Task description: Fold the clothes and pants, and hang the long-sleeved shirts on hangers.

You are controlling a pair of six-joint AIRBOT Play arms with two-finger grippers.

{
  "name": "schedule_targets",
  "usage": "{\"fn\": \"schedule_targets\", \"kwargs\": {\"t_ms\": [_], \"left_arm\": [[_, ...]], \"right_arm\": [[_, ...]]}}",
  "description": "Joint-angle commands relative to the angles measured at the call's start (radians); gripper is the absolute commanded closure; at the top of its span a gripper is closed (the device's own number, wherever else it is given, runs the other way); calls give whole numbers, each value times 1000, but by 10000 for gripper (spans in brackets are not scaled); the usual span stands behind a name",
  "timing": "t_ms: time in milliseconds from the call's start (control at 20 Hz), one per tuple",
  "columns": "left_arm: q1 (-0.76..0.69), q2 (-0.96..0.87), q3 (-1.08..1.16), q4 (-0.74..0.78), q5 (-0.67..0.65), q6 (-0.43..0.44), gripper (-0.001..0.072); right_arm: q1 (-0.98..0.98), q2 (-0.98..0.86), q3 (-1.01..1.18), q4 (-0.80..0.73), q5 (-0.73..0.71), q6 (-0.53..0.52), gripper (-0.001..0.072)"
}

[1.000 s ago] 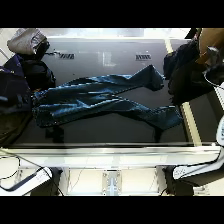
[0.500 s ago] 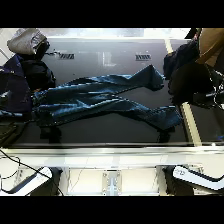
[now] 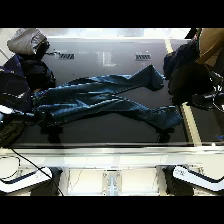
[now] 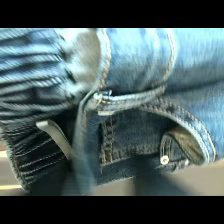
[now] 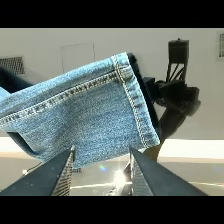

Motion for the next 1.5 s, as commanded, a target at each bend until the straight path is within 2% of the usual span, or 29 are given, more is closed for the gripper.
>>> {"fn": "schedule_targets", "kwargs": {"t_ms": [0, 150, 350, 500, 550, 600, 650, 850, 1100, 1150, 1250, 1300, 1350, 1400, 1450], "left_arm": [[-3, -10, -1, 36, -54, 5, 682], [-2, -7, -1, 45, -101, -1, 683], [13, 60, -1, 187, -118, -76, 683], [45, 128, -1, 195, -116, -76, 683], [53, 145, -1, 195, -116, -76, 683], [60, 159, -1, 195, -117, -76, 683], [65, 170, -1, 195, -117, -76, 683], [68, 181, -1, 194, -139, -84, 683], [68, 181, -1, 195, -139, -103, 683], [68, 181, -1, 195, -139, -102, 683], [68, 181, -1, 208, -139, -103, 683], [68, 181, -1, 224, -140, -103, 683], [68, 181, -1, 244, -139, -116, 683], [68, 181, -1, 249, -140, -121, 682], [68, 181, -1, 247, -144, -121, 683]], "right_arm": [[0, 1, -3, -1, 5, -2, 317], [0, 0, -100, -1, -52, -34, 315], [-7, -15, -224, 4, -242, -56, 313], [-6, -102, -210, 161, -351, -64, 313], [-6, -149, -191, 210, -352, -64, 310], [-6, -194, -165, 229, -349, -63, 240], [-6, -240, -134, 249, -339, -62, 217], [-5, -361, -11, 240, -299, -62, 218], [22, -435, 10, 236, -294, -100, 221], [35, -447, 10, 253, -262, -139, 231], [62, -451, 13, 277, -189, -189, 304], [69, -451, 15, 277, -166, -194, 305], [74, -451, 15, 278, -156, -193, 349], [74, -451, 15, 274, -148, -194, 416], [74, -451, 15, 278, -128, -195, 541]]}}
